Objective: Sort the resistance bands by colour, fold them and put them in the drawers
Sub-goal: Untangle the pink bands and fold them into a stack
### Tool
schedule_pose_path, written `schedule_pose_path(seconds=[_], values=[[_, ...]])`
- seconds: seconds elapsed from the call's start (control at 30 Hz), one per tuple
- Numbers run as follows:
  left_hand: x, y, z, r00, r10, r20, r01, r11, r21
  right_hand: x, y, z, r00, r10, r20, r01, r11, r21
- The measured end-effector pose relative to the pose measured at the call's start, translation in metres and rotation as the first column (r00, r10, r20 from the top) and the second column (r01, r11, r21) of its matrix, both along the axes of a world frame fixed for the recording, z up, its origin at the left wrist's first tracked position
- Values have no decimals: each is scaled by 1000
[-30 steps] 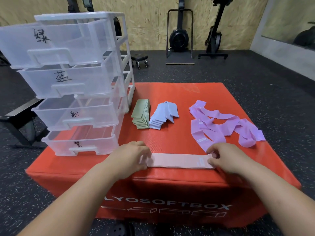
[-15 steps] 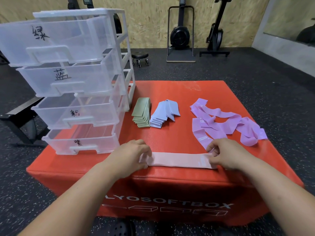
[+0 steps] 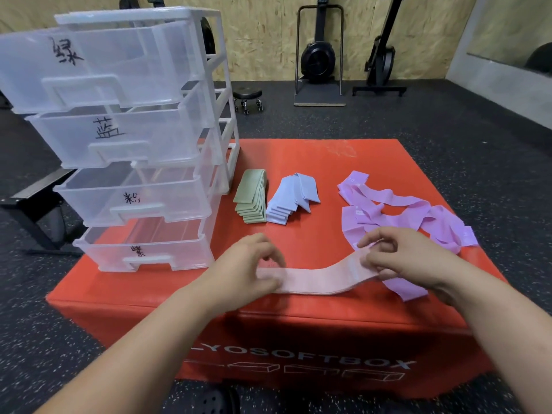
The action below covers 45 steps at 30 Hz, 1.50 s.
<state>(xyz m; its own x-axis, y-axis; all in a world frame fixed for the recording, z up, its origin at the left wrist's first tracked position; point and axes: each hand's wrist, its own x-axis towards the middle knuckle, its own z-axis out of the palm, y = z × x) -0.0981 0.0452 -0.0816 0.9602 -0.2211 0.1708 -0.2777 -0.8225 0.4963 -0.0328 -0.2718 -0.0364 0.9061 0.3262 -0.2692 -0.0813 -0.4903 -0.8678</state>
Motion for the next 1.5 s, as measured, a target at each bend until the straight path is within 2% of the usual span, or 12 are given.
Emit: schedule_pose_path(seconds=[0.1, 0.2, 0.27, 0.43, 0.53, 0.63, 0.7, 0.8, 0.93, 1.07, 1.23, 1.5], values=[[-3, -35, 18, 983, 21, -181, -100, 893, -438, -8, 27, 1, 999, -43, 21, 39, 988, 150], [-6, -65, 28, 925, -28, -378, -287, 601, -746, -18, 55, -4, 997, -57, 59, 41, 971, 234], [-7, -70, 30, 900, -24, -435, -372, 477, -796, -22, 66, -9, 993, -26, 119, -2, 972, 236], [-3, -58, 18, 884, 95, -457, -456, 384, -803, -23, 76, -12, 970, 118, 211, -163, 964, 211], [-1, -48, 13, 876, 140, -462, -478, 394, -785, -21, 78, -12, 949, 185, 257, -234, 956, 175], [0, -35, 13, 881, 159, -445, -468, 430, -772, -15, 82, -16, 927, 133, 350, -199, 967, 159], [1, -26, 16, 882, 151, -446, -464, 446, -765, -12, 85, -24, 878, 198, 435, -204, 978, -33], [-1, -13, 22, 885, 136, -446, -456, 448, -769, -13, 98, -43, 852, 367, 374, -304, 928, -216], [-8, 8, 27, 872, 191, -451, -488, 423, -763, -11, 121, -67, 844, 348, 408, -249, 928, -276], [-18, 35, 17, 790, 404, -461, -608, 424, -671, -9, 132, -75, 804, 379, 459, -242, 912, -331], [-36, 50, -7, 719, 605, -342, -691, 568, -447, -3, 131, -78, 751, 456, 478, -282, 876, -392], [-43, 54, -28, 653, 692, -308, -755, 563, -335, 0, 127, -80, 664, 513, 544, -286, 846, -450]])
